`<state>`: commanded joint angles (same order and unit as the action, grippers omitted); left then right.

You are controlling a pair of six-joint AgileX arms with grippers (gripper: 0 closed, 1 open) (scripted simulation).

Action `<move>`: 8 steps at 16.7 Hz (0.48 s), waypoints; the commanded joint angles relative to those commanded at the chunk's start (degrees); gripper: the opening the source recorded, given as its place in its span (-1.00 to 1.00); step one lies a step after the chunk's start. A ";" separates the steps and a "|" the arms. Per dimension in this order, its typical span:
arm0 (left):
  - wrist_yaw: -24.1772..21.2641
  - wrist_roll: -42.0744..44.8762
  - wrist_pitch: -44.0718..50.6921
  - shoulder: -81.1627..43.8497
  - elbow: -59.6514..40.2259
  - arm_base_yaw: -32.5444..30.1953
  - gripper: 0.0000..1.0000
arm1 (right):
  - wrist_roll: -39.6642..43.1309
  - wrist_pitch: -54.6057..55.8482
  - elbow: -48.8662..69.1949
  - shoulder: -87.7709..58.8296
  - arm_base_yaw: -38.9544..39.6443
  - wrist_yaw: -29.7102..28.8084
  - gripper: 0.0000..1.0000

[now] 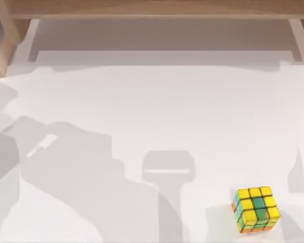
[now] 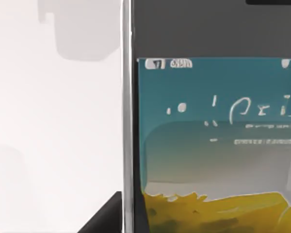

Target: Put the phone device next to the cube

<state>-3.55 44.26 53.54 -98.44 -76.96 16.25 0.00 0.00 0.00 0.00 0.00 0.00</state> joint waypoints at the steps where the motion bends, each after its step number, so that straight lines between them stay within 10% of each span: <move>1: -0.36 -6.78 1.11 -0.72 -1.42 -4.60 -1.00 | 0.00 0.00 0.00 0.00 0.00 0.00 1.00; 8: -1.52 -55.84 7.45 -6.81 -7.94 -38.07 -1.00 | 0.00 0.00 0.00 0.00 0.00 0.00 1.00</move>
<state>-5.06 -11.58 60.99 -105.26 -84.91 -21.83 0.00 0.00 0.00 0.00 0.00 0.00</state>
